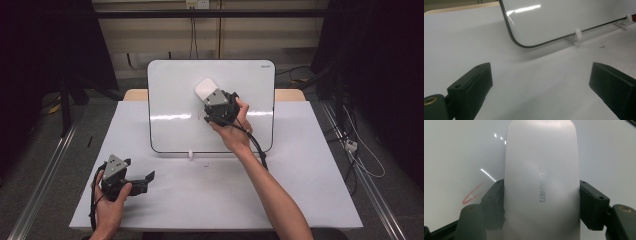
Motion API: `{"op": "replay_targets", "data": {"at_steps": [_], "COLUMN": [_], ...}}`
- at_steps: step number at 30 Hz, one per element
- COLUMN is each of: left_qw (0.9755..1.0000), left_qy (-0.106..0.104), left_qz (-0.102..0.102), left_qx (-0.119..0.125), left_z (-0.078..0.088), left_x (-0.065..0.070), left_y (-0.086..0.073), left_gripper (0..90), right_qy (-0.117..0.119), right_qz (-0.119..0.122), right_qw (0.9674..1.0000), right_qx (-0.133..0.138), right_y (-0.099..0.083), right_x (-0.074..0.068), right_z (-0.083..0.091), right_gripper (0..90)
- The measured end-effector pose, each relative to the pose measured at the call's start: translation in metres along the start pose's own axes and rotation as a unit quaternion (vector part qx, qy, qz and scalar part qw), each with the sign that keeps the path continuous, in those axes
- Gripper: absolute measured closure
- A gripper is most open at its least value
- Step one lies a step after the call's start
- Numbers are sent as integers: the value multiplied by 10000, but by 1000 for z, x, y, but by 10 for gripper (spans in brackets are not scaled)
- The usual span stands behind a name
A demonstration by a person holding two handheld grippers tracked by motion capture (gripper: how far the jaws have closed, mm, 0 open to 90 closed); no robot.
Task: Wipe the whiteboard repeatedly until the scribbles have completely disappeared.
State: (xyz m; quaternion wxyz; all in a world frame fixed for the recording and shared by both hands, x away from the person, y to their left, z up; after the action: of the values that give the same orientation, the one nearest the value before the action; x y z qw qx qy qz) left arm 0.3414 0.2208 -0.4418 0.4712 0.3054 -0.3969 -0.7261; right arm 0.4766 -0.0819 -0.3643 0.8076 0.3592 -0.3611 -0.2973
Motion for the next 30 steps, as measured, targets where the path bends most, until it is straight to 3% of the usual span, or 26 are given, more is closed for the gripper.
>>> {"op": "replay_targets", "data": {"at_steps": [5, 13, 30], "left_qw": [10000, 10000, 10000], "left_qy": [29, 23, 21], "left_qz": [15, 10, -18], "left_qx": [-3, -3, -15], "left_z": [1, 0, -1], "left_x": [-1, -1, 0], "left_y": [0, 0, 0], "left_gripper": [47, 48, 48], "right_qy": [84, 111, 384], "right_qz": [96, 87, 539], "right_qw": [9999, 9999, 9978], "right_qx": [-22, 11, -92], "right_y": [-7, -10, -18], "right_x": [-16, -25, -74], "right_z": [-1, -3, -10], "right_gripper": [319, 320, 320]}}
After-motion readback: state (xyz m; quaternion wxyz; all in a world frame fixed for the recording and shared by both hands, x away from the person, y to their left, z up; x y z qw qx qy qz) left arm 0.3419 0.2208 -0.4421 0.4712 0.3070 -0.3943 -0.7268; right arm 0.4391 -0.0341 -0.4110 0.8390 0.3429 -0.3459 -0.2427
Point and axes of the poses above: each handheld gripper's, and its own axes: z roughly backward along the jaws, y roughly out of its top, x roughly to its right, the point moved 2 cm from there along -z, roughly forward along the jaws, and after that the axes turned 13 degrees about y, right-handed, at the moved point
